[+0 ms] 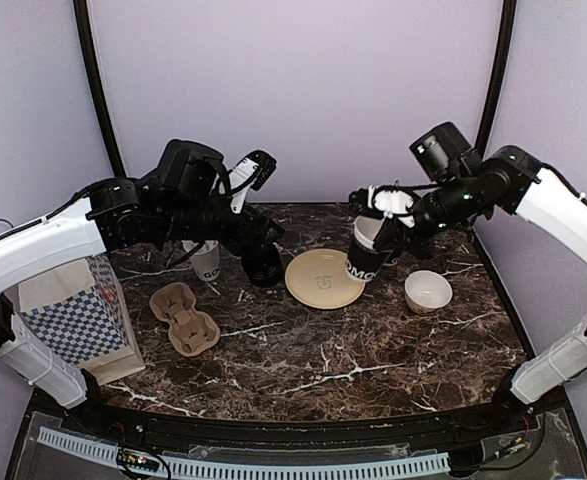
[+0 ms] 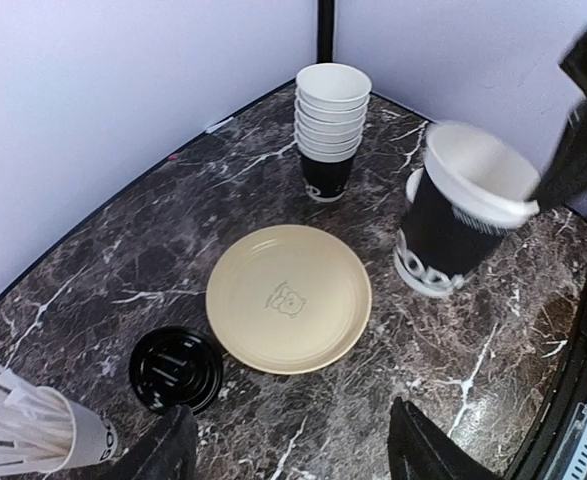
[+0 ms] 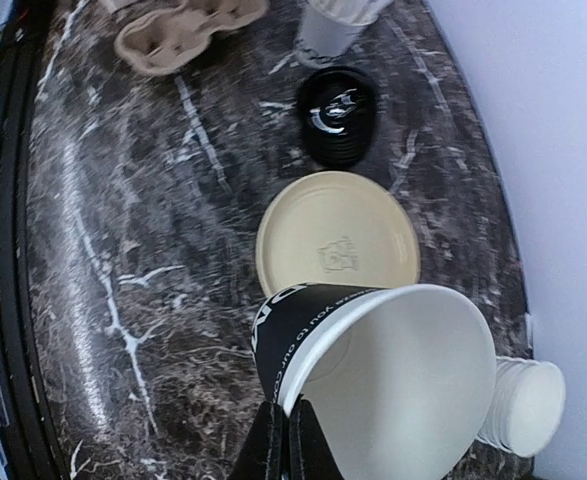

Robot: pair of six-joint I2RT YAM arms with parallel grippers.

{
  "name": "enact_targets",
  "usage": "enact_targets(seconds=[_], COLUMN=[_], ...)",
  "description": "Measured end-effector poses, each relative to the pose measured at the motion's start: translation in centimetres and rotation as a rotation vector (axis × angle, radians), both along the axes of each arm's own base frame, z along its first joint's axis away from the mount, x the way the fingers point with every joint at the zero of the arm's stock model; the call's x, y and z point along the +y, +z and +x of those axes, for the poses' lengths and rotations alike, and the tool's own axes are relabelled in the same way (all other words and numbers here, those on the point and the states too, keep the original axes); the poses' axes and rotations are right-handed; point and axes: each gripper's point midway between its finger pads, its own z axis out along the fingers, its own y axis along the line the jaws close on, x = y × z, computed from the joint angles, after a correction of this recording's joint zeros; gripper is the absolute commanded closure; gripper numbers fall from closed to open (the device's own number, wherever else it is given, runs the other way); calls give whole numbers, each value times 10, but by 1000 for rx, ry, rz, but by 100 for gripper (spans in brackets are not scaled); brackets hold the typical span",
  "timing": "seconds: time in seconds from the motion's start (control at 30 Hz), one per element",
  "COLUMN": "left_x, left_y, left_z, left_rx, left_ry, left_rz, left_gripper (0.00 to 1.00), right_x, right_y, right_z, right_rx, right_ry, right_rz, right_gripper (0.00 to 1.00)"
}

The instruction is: Pack the takeout coffee

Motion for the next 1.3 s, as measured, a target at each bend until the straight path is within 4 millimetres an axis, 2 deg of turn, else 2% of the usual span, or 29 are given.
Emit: enact_targets(seconds=[0.1,0.17,0.27,0.37,0.53,0.7,1.0,1.07,1.17,1.3], left_x=[16,24,37,46,55,63,70,70,70,66], left_y=[0,-4,-11,-16,-15,-7,-13,-14,-15,-19], left_z=[5,8,11,15,20,19,21,21,23,27], left_rx=[-3,6,29,45,50,36,34,33,33,33], left_ry=[79,123,185,233,278,295,305,304,301,290], left_rz=[35,60,87,99,93,77,88,91,92,97], left_gripper=[32,32,31,29,29,28,28,28,28,28], right_x=[21,33,51,68,90,97,107,107,107,104], right_y=[-44,-57,-62,-71,-109,-141,-159,-166,-172,-167], right_z=[-37,-62,-92,-113,-134,-140,-132,-131,-131,-136], right_rx=[69,85,71,48,31,9,-16,-10,-3,27], right_ry=[131,212,318,396,471,481,449,449,451,467], right_rz=[-92,-125,-137,-152,-234,-297,-290,-302,-316,-327], right_gripper=[100,100,100,100,100,100,100,94,78,63])
